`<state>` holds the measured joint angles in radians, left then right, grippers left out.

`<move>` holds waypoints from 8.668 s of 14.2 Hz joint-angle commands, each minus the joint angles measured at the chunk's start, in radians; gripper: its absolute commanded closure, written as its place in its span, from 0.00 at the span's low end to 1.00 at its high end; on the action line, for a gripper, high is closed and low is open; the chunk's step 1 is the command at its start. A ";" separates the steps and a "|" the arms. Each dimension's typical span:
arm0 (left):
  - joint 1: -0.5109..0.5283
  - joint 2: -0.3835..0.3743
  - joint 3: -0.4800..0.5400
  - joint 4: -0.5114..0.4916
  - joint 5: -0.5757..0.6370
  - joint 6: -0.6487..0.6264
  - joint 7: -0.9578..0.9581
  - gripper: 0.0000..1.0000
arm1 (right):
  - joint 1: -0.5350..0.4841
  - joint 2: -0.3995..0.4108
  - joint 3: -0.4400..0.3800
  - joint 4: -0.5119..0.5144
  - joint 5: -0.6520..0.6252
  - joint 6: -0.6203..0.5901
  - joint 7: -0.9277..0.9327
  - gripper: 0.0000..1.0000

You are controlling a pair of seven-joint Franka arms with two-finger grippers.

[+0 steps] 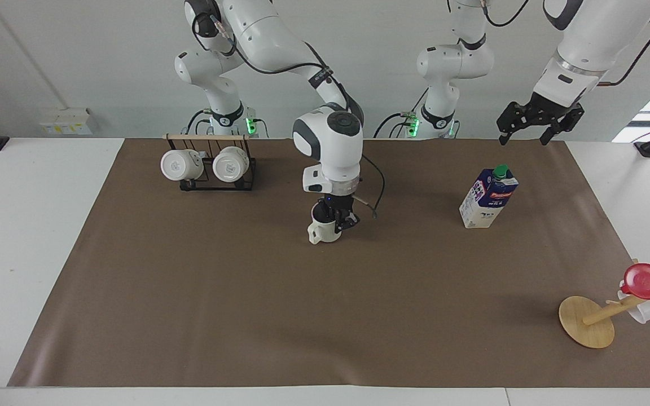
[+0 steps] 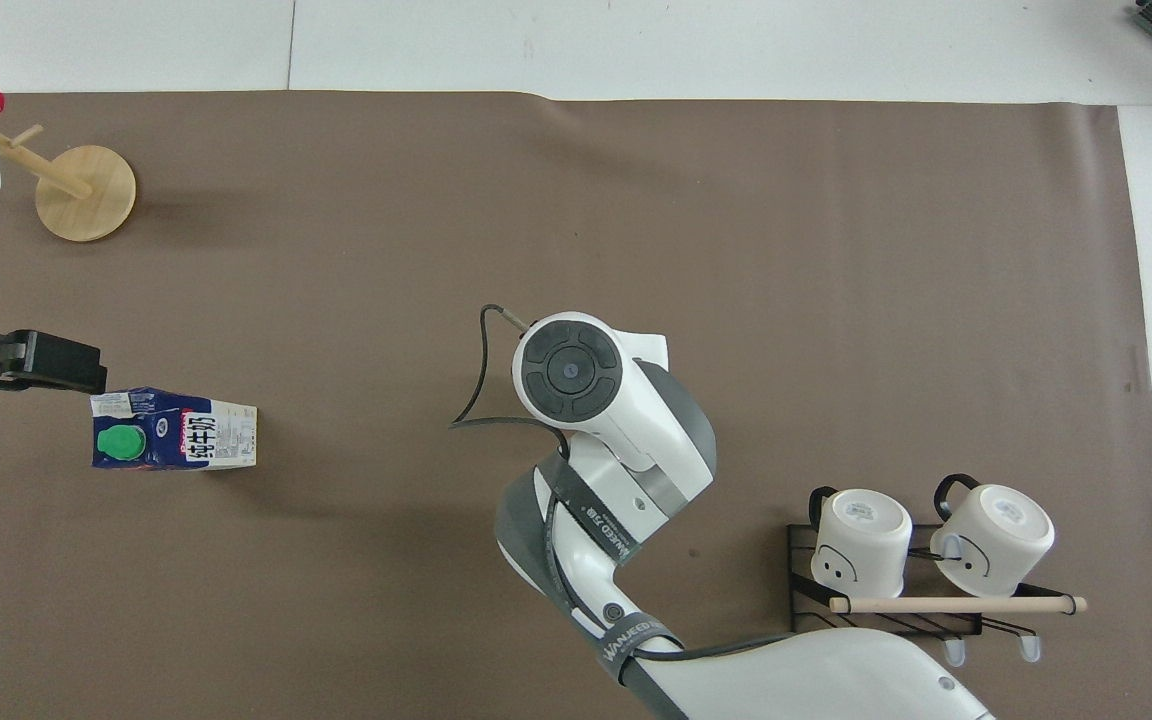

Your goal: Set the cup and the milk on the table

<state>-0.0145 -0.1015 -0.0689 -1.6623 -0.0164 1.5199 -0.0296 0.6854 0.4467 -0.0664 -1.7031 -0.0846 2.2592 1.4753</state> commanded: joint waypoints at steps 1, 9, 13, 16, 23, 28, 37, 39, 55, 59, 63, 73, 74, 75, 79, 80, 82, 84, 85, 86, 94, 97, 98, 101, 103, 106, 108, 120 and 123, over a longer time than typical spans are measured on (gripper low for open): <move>0.011 -0.032 -0.006 -0.052 0.010 0.022 0.013 0.00 | -0.006 -0.008 0.004 -0.018 -0.009 0.028 -0.035 1.00; 0.019 -0.126 -0.006 -0.212 0.015 0.125 0.057 0.00 | -0.006 -0.014 0.004 -0.046 -0.004 0.069 -0.046 0.43; 0.018 -0.126 -0.006 -0.273 0.015 0.190 0.060 0.00 | -0.006 -0.035 0.002 -0.036 -0.023 0.051 -0.079 0.00; 0.021 -0.118 -0.005 -0.309 0.015 0.246 0.119 0.00 | -0.021 -0.098 -0.006 -0.036 -0.006 0.013 -0.162 0.00; 0.061 -0.127 -0.006 -0.431 0.015 0.370 0.132 0.00 | -0.171 -0.278 -0.006 -0.036 -0.001 -0.190 -0.536 0.00; 0.059 -0.165 -0.006 -0.524 0.015 0.460 0.132 0.00 | -0.312 -0.387 -0.006 -0.036 0.000 -0.317 -0.833 0.00; 0.056 -0.201 -0.006 -0.629 0.015 0.565 0.129 0.00 | -0.590 -0.528 -0.013 -0.035 0.075 -0.553 -1.236 0.00; 0.057 -0.192 -0.006 -0.631 0.015 0.574 0.129 0.00 | -0.648 -0.543 -0.018 -0.035 0.075 -0.589 -1.309 0.00; 0.053 -0.192 -0.006 -0.659 0.015 0.585 0.129 0.30 | -0.659 -0.506 -0.015 0.201 0.060 -0.785 -1.394 0.00; 0.057 -0.187 -0.006 -0.651 0.015 0.577 0.126 0.47 | -0.659 -0.508 -0.013 0.187 0.051 -0.831 -1.397 0.00; 0.051 -0.182 -0.006 -0.619 0.015 0.547 0.117 0.49 | -0.655 -0.517 -0.012 0.166 0.029 -0.782 -1.391 0.00; -0.048 -0.146 -0.019 -0.456 0.009 0.436 -0.080 0.49 | -0.656 -0.540 -0.010 0.166 0.048 -0.784 -1.388 0.00; -0.083 -0.144 -0.019 -0.439 0.009 0.416 -0.120 0.49 | -0.656 -0.540 -0.010 0.166 0.048 -0.784 -1.389 0.00; -0.116 -0.141 -0.019 -0.429 0.009 0.413 -0.165 0.49 | -0.656 -0.539 -0.010 0.166 0.049 -0.784 -1.388 0.00; -0.202 -0.106 -0.019 -0.367 0.010 0.392 -0.271 0.50 | -0.656 -0.540 -0.010 0.166 0.048 -0.784 -1.388 0.00; -0.217 -0.097 -0.019 -0.346 0.010 0.385 -0.291 0.50 | -0.656 -0.539 -0.010 0.166 0.048 -0.784 -1.389 0.00; -0.255 -0.058 -0.019 -0.294 0.010 0.379 -0.321 0.53 | -0.656 -0.540 -0.010 0.166 0.048 -0.784 -1.389 0.00; -0.294 -0.020 -0.019 -0.254 0.010 0.382 -0.369 0.54 | -0.656 -0.539 -0.010 0.166 0.048 -0.784 -1.389 0.00; -0.317 -0.002 -0.020 -0.241 0.010 0.390 -0.413 0.54 | -0.656 -0.540 -0.010 0.166 0.048 -0.784 -1.389 0.00; -0.338 0.018 -0.020 -0.228 0.012 0.398 -0.452 0.54 | -0.656 -0.540 -0.010 0.166 0.048 -0.784 -1.388 0.00; -0.475 0.186 -0.020 -0.142 0.095 0.479 -0.602 0.53 | -0.656 -0.540 -0.010 0.166 0.048 -0.784 -1.389 0.00; -0.487 0.209 -0.019 -0.143 0.105 0.505 -0.618 0.53 | -0.658 -0.540 -0.010 0.166 0.049 -0.784 -1.388 0.00; -0.486 0.209 -0.020 -0.149 0.105 0.510 -0.618 0.52 | -0.658 -0.539 -0.010 0.166 0.049 -0.784 -1.389 0.00; -0.490 0.212 -0.022 -0.160 0.102 0.508 -0.630 0.48 | -0.656 -0.539 -0.010 0.166 0.048 -0.784 -1.389 0.00; -0.501 0.212 -0.022 -0.168 0.102 0.503 -0.638 0.48 | -0.656 -0.540 -0.010 0.166 0.048 -0.784 -1.389 0.00; -0.502 0.212 -0.022 -0.181 0.102 0.519 -0.642 0.48 | -0.656 -0.540 -0.010 0.166 0.048 -0.784 -1.388 0.00; -0.504 0.210 -0.022 -0.206 0.102 0.545 -0.642 0.47 | -0.658 -0.540 -0.010 0.166 0.048 -0.784 -1.388 0.00; -0.501 0.207 -0.022 -0.194 0.093 0.528 -0.641 0.00 | -0.656 -0.540 -0.010 0.166 0.048 -0.784 -1.389 0.00; -0.487 0.192 -0.019 -0.142 0.092 0.464 -0.636 0.00 | -0.656 -0.540 -0.010 0.166 0.048 -0.784 -1.389 0.00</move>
<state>-0.4948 0.1110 -0.1000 -1.8372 0.0616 2.0365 -0.6507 0.0330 -0.0867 -0.0791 -1.5373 -0.0391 1.4706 0.1100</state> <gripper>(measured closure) 0.000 0.000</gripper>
